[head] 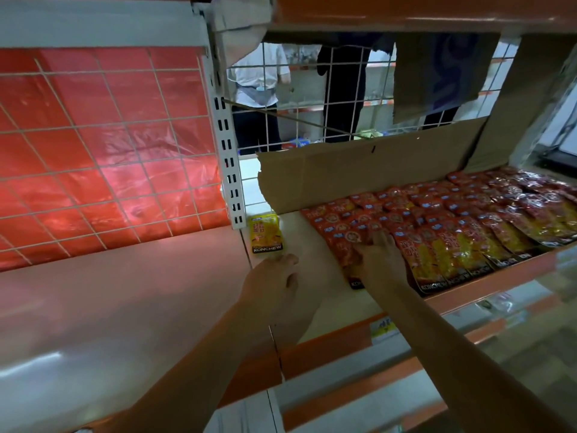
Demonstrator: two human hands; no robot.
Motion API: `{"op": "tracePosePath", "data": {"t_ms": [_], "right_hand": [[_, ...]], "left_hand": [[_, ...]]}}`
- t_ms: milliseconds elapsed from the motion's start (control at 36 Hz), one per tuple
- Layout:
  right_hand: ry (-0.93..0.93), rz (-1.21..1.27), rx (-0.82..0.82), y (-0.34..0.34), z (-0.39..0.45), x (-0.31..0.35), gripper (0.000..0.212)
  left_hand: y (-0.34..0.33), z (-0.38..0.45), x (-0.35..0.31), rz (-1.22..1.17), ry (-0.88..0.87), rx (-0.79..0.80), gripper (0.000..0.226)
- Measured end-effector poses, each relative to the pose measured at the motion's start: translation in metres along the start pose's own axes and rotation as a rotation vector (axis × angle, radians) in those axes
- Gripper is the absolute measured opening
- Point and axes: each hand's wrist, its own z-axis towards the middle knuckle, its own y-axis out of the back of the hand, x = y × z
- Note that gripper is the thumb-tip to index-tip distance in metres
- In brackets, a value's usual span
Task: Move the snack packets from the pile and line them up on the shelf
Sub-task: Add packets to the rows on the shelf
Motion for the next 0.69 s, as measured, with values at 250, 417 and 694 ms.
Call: {"op": "tracePosePath", "data": {"t_ms": [250, 417, 694], "right_hand": [[0.199, 0.257, -0.033, 0.006, -0.008, 0.069, 0.035], [0.462, 0.337, -0.059, -0.005, -0.013, 0.155, 0.034], [0.703, 0.332, 0.151, -0.019, -0.036, 0.339, 0.035]], "left_hand": [[0.030, -0.017, 0.043, 0.045, 0.101, -0.086, 0.032], [0.063, -0.058, 0.104, 0.092, 0.237, -0.139, 0.032], [0.138, -0.173, 0.239, 0.131, 0.533, -0.228, 0.032]]}}
